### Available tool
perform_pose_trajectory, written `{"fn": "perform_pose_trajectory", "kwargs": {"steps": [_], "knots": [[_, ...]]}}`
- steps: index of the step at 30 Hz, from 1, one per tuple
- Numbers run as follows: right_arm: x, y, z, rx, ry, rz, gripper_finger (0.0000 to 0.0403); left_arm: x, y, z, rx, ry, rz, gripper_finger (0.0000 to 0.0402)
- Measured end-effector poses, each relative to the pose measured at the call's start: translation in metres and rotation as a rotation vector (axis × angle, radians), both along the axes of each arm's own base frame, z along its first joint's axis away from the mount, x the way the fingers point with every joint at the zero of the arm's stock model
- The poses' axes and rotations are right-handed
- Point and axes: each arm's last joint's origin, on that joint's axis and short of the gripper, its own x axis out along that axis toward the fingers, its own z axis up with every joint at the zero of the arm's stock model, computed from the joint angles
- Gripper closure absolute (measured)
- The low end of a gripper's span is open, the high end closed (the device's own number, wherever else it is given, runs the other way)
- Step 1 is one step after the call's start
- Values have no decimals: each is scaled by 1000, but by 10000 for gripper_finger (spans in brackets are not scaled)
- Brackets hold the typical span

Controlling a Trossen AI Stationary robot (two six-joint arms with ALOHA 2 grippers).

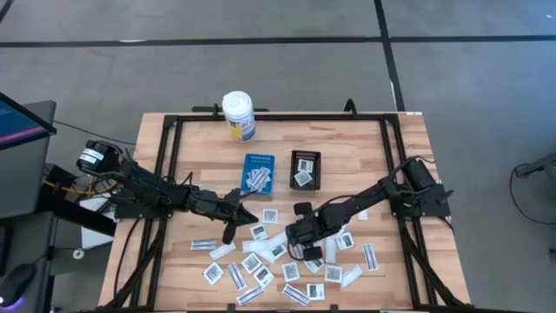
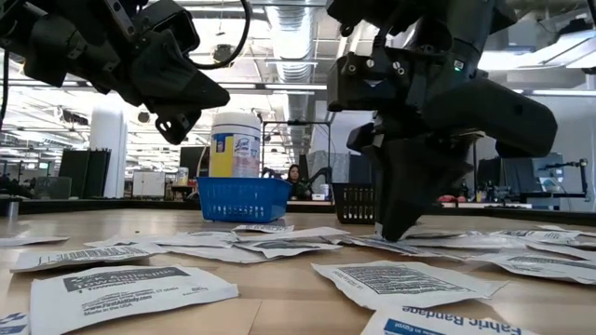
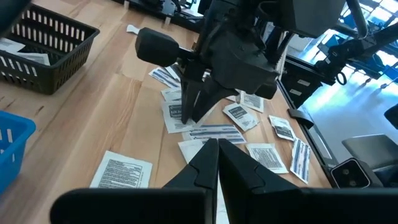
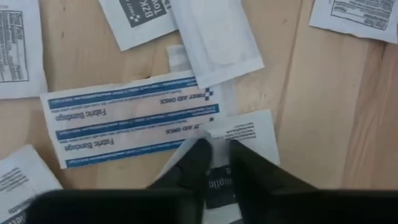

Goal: Pick & Place First Aid Supplies

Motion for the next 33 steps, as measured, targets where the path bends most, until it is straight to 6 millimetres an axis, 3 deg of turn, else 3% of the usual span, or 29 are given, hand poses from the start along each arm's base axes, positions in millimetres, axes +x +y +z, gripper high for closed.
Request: {"fn": "perform_pose_trajectory", "kwargs": {"steps": [2, 6, 9, 11, 16, 18, 20, 27, 33], "knots": [[0, -1, 0, 0, 1, 0, 392, 0, 0, 0, 0, 0, 0, 390], [1, -2, 5, 1, -7, 10, 385, 0, 0, 0, 0, 0, 0, 390], [4, -1, 16, -35, -5, 75, 390, 0, 0, 0, 1, 0, 0, 390], [9, -1, 34, -94, -56, 99, 399, 0, 0, 0, 1, 1, 0, 390], [15, -12, 75, -493, -184, 63, 396, 0, 0, 0, 1, 3, 0, 390], [17, -25, 88, -713, -249, -44, 399, 0, 0, -1, 3, 7, 0, 390], [18, -44, 98, -817, -283, -178, 401, 0, 0, -1, 2, 7, 0, 390], [19, -113, 80, -584, -170, -500, 397, 0, 0, -2, 8, 24, 0, 390], [11, -145, 60, -348, -78, -592, 389, 0, 0, -4, 12, 36, 0, 390]]}}
